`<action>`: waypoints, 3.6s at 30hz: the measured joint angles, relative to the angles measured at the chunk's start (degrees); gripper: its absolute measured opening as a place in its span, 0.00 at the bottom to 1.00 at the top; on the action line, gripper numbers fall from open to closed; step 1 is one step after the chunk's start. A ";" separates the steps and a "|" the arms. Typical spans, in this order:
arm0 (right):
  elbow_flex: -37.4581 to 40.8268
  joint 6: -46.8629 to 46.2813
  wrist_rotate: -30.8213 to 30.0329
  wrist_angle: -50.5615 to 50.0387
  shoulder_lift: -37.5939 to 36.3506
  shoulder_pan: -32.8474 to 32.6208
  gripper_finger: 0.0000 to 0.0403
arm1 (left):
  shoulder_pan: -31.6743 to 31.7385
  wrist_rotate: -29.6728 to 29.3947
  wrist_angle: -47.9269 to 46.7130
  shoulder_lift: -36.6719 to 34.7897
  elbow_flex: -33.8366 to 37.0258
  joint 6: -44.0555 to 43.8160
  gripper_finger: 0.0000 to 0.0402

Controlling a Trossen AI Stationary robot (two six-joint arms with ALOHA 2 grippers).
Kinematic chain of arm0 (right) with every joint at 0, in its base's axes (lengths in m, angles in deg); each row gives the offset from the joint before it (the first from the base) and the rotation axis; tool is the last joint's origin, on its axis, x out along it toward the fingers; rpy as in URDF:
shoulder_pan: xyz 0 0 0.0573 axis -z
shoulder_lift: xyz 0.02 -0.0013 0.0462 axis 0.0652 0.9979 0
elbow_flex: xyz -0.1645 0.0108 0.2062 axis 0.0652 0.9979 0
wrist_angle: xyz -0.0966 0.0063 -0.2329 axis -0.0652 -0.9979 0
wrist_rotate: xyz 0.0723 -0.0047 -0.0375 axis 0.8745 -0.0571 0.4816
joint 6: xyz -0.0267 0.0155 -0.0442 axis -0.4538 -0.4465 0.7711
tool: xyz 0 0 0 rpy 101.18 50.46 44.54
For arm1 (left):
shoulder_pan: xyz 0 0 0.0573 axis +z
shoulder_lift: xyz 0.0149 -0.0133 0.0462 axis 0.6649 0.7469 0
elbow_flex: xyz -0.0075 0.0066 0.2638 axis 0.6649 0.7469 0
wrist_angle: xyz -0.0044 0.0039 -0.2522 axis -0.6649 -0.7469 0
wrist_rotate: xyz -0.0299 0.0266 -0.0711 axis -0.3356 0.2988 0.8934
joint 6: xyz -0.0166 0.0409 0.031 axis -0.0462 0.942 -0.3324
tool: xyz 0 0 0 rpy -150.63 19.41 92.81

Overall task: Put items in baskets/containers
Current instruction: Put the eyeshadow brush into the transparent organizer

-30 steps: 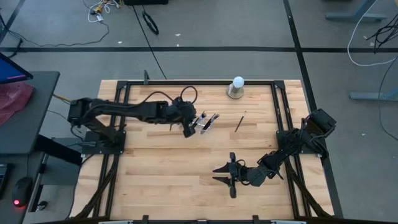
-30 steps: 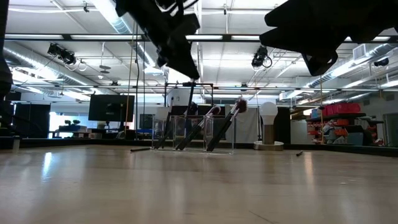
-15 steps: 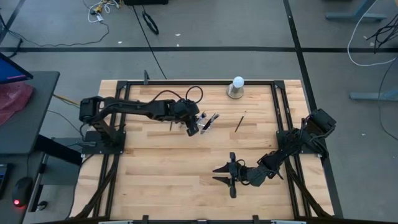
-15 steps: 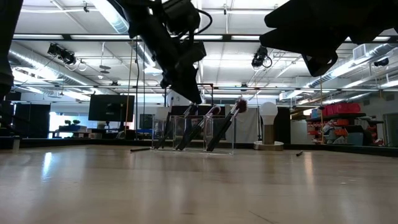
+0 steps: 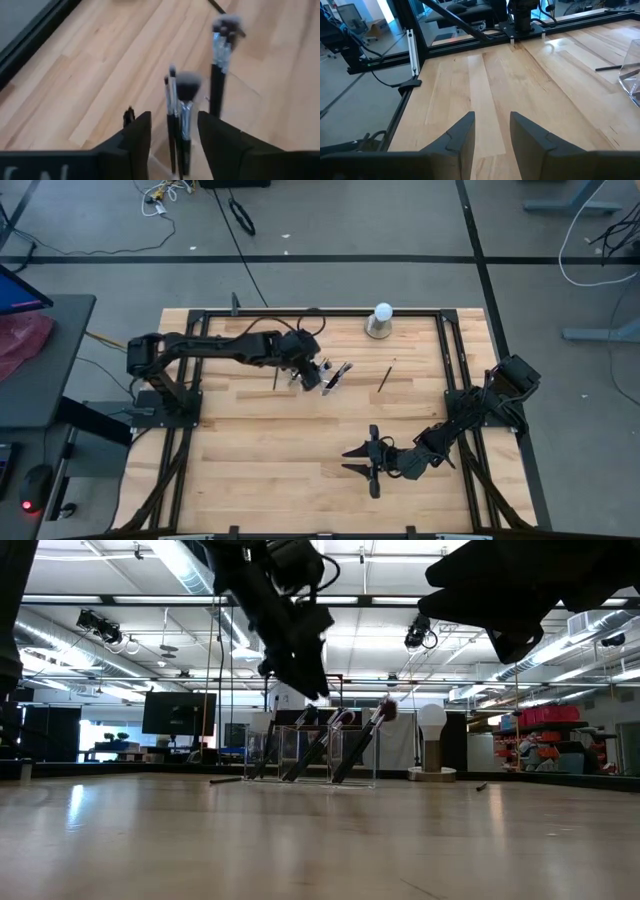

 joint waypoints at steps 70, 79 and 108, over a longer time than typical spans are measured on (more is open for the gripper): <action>0.00 -1.03 0.00 -0.26 0.00 0.00 0.30 | -4.00 -5.43 -5.86 -3.85 5.74 14.58 0.02; 0.00 -1.03 0.00 -0.31 0.00 0.00 0.30 | 0.09 -6.08 3.35 -3.85 5.74 15.97 0.01; -0.02 -44.24 -8.55 -55.57 -12.37 0.98 0.30 | -9.63 -12.01 -5.87 -20.67 24.48 -2.37 0.04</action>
